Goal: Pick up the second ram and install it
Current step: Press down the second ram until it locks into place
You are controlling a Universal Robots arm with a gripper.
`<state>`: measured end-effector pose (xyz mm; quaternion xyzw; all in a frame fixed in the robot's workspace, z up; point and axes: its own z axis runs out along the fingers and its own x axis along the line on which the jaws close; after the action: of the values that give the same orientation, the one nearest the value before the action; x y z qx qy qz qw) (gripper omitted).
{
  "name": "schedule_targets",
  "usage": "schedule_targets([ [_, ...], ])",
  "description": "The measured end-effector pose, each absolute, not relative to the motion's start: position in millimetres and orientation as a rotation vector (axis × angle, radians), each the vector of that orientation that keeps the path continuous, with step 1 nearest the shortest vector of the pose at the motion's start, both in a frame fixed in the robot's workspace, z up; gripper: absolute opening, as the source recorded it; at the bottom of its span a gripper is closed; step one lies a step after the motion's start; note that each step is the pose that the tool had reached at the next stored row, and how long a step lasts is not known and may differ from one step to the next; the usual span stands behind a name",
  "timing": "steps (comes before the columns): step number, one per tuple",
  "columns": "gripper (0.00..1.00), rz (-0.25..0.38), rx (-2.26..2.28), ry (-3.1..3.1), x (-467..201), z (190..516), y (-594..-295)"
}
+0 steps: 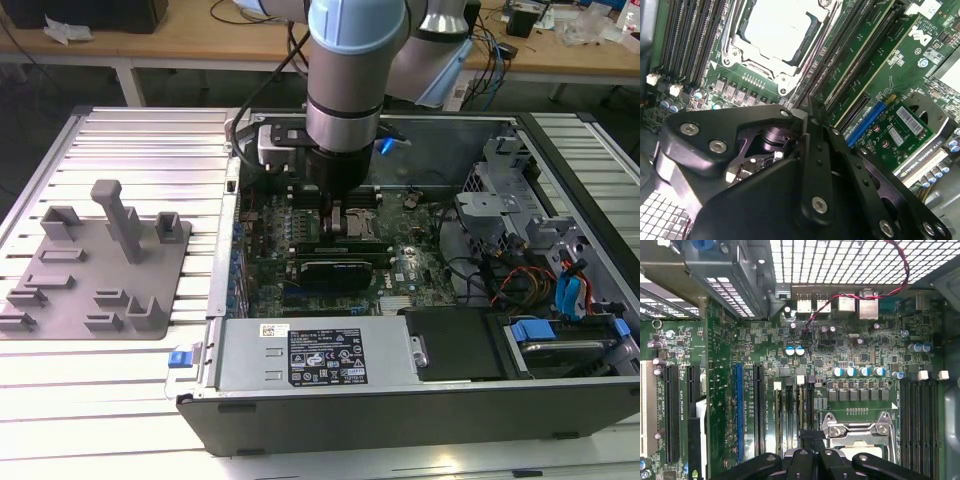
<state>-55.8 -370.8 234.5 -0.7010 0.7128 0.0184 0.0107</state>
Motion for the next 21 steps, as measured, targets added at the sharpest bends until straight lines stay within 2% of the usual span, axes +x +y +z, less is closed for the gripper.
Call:
schedule_targets([
  [21, 0.08, 0.059, -2.185, 2.222, -56.0, 230.8, -374.9],
])
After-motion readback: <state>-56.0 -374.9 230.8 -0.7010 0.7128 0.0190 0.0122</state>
